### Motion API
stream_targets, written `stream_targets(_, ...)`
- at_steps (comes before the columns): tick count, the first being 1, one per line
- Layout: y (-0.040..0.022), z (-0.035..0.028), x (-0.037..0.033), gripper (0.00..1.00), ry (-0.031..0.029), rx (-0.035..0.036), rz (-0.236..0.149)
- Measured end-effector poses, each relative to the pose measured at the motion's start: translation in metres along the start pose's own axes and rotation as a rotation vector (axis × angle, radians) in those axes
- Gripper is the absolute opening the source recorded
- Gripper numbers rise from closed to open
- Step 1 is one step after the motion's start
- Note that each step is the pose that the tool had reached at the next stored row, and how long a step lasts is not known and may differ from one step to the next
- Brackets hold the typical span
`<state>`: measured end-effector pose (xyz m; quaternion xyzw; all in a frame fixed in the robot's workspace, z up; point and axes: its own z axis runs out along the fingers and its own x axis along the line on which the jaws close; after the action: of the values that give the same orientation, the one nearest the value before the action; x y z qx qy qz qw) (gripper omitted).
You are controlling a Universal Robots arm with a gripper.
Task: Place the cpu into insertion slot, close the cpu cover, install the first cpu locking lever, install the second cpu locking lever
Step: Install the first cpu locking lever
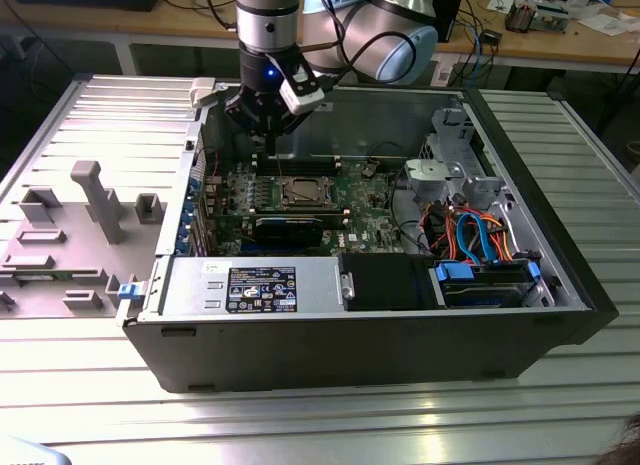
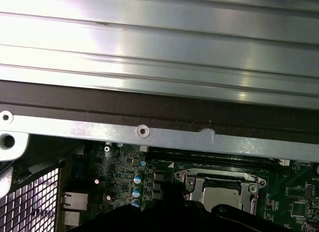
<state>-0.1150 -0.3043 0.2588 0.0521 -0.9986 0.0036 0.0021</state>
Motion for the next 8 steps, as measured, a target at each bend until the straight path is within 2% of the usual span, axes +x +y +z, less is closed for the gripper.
stream_targets(8,-0.0003,0.0000,-0.0025,0.11,0.0000,0.0000,0.000)
